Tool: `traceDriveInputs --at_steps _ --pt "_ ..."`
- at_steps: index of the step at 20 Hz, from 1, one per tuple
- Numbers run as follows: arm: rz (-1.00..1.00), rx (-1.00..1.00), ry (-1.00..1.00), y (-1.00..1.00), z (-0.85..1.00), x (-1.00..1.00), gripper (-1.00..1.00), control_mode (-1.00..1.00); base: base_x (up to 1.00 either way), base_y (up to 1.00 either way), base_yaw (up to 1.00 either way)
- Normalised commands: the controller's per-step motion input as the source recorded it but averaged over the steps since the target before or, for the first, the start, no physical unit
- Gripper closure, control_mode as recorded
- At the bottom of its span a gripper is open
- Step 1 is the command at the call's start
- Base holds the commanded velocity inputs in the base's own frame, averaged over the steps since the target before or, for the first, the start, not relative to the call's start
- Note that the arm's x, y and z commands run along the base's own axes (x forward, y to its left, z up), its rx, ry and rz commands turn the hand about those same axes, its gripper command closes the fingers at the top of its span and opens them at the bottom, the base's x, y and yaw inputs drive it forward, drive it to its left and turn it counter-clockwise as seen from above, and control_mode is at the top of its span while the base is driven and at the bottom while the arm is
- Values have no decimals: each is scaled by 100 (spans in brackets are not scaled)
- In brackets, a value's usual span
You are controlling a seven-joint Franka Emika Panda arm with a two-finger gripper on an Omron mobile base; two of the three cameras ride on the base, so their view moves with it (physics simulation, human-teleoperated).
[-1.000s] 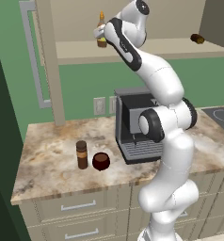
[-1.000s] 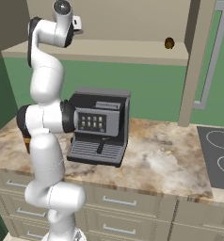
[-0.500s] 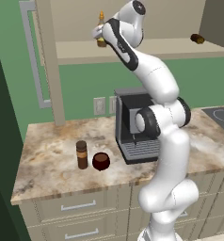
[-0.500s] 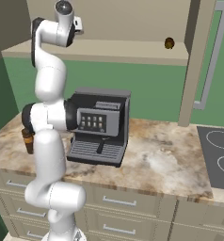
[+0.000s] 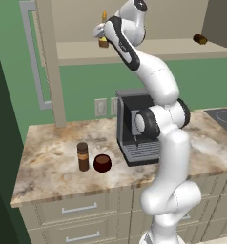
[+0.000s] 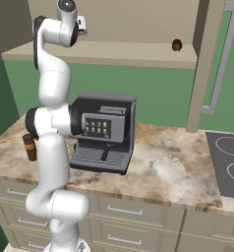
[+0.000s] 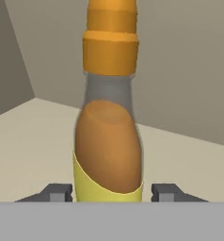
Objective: Pick the cinnamon and honey bottle from the cabinet and place them next to the mug.
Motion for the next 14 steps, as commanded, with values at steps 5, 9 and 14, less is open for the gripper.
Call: traceDriveInputs --at_steps 5,9,14 --pt "0 0 0 0 0 -11 100 -100 0 0 0" --pt "0 0 -3 0 0 -58 100 -100 0 0 0" --pt "0 0 -5 0 -8 -100 100 -100 0 0 0"
